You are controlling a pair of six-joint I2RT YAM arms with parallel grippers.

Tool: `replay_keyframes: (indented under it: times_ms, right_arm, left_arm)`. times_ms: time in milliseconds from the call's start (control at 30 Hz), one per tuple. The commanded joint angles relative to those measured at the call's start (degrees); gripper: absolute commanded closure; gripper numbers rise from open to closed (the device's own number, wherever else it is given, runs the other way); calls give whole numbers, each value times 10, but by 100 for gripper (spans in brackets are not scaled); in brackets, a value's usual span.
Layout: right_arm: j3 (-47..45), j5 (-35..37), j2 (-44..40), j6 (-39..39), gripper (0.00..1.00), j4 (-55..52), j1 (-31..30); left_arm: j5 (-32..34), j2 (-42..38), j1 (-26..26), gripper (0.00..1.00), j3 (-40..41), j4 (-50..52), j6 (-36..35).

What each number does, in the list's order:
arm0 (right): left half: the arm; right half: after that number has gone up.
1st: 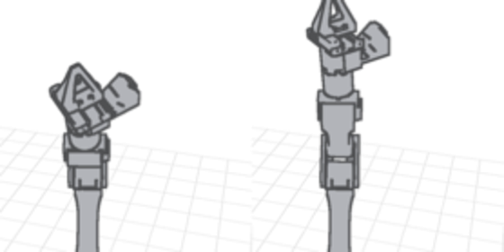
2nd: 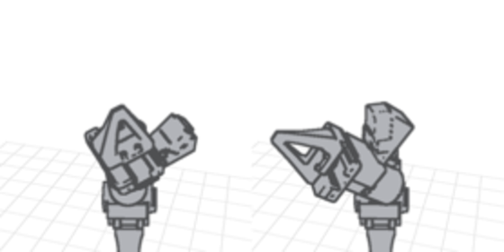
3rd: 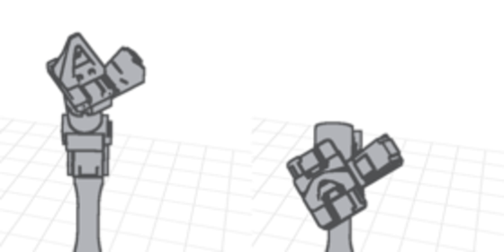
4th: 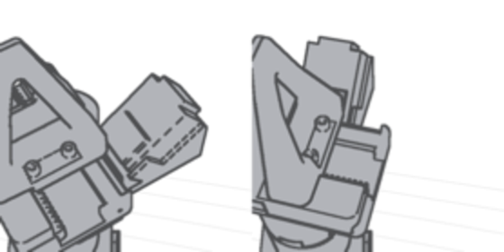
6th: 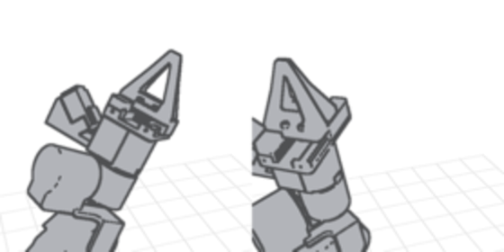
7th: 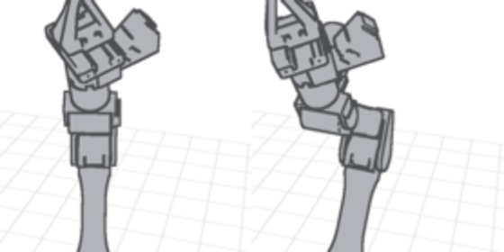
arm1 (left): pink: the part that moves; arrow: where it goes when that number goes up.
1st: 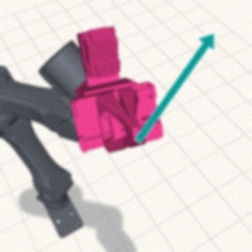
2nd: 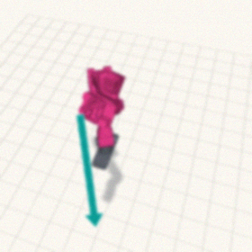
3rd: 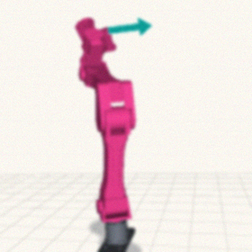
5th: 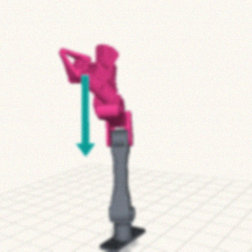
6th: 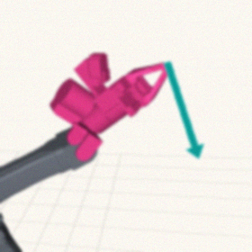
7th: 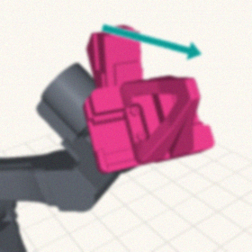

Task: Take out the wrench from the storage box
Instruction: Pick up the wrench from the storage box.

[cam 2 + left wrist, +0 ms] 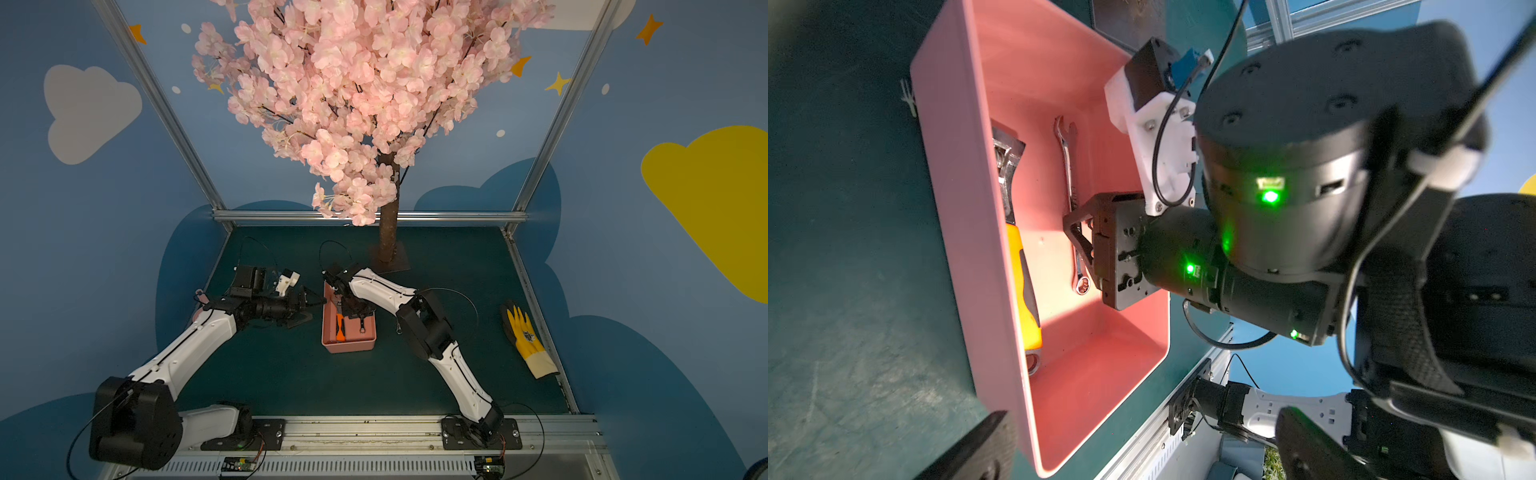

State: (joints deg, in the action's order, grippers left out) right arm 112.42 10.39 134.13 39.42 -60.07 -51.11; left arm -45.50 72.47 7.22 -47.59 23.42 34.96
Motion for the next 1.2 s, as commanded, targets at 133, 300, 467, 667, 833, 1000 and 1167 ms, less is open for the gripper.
replay_keyframes:
  times_ms: [133, 300, 467, 667, 833, 1000, 1167]
  right_arm:
    - [-10, -36, 25, 0, 68, 2, 1]
    - [30, -13, 53, -3, 71, -13, 11]
    - [64, -16, 79, -9, 75, -20, 12]
    - [68, -10, 91, -4, 89, -41, 13]
    - [73, -6, 88, -8, 100, -43, 11]
    - [79, 7, 55, -15, 100, -42, 5]
    - [96, 11, 25, -21, 100, -52, 3]
  left_arm:
    - [-10, 2, -2, 0, 9, -8, -8]
    - [-11, 0, -2, 0, 9, -8, -8]
    - [-10, 1, -1, 0, 10, -8, -9]
    - [-9, 4, -1, 0, 9, -8, -10]
    - [-10, 3, -2, 0, 9, -8, -10]
    - [-10, 3, -2, 0, 2, -3, -10]
    - [-13, 2, -2, 0, -7, 0, -9]
